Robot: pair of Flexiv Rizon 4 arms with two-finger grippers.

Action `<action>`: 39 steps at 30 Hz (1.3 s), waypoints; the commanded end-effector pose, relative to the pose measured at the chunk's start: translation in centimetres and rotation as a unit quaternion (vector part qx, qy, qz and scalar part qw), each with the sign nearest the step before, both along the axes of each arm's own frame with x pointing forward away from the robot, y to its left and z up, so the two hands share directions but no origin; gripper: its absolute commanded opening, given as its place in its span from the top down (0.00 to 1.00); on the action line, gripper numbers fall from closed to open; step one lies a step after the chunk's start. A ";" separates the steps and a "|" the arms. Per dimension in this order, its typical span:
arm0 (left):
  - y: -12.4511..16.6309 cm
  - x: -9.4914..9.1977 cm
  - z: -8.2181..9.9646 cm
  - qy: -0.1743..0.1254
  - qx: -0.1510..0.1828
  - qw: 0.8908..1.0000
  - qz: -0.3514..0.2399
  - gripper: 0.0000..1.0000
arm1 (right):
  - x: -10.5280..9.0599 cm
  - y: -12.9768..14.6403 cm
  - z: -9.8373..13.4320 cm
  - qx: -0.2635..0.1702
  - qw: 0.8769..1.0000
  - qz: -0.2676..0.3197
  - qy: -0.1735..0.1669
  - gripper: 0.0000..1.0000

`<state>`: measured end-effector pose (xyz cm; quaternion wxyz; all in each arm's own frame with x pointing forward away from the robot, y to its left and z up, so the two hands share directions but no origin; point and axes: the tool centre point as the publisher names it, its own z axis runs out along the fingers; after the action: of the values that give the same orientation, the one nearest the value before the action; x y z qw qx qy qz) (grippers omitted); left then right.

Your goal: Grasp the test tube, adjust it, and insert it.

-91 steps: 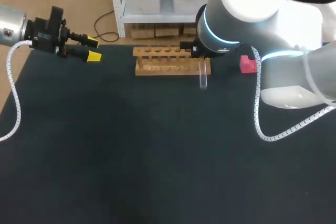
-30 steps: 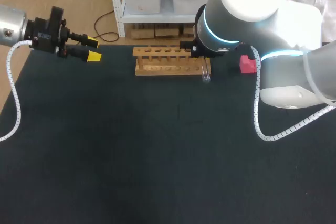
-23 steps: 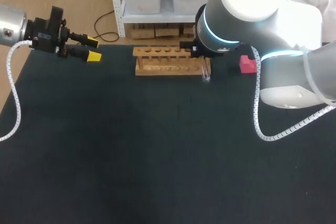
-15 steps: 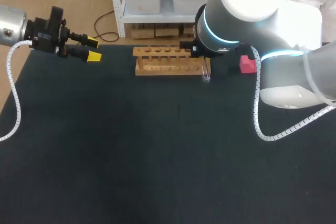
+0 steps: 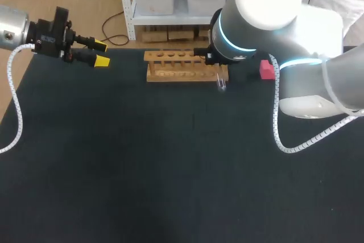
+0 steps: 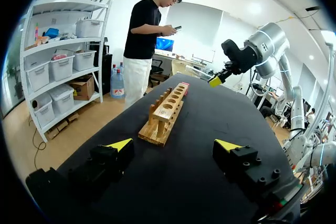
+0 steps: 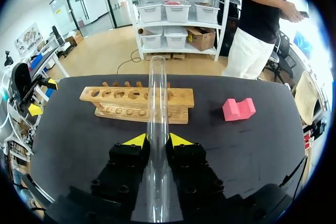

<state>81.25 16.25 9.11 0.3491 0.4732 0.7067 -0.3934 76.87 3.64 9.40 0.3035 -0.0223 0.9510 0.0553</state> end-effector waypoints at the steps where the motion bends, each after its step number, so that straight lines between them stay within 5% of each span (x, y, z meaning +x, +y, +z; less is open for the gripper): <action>1: 0.0 -0.1 -0.1 -0.002 0.000 1.000 0.001 0.00 | 0.9 0.8 -1.1 -0.001 1.000 0.000 -0.003 1.00; 39: 0.0 -0.1 -0.1 -0.002 0.000 1.000 0.001 0.00 | 4.6 1.9 -5.5 0.001 1.000 -0.004 0.017 1.00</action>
<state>81.25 16.25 9.11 0.3491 0.4732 0.7067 -0.3934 81.19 5.39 4.22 0.2904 -0.0166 0.9552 0.0556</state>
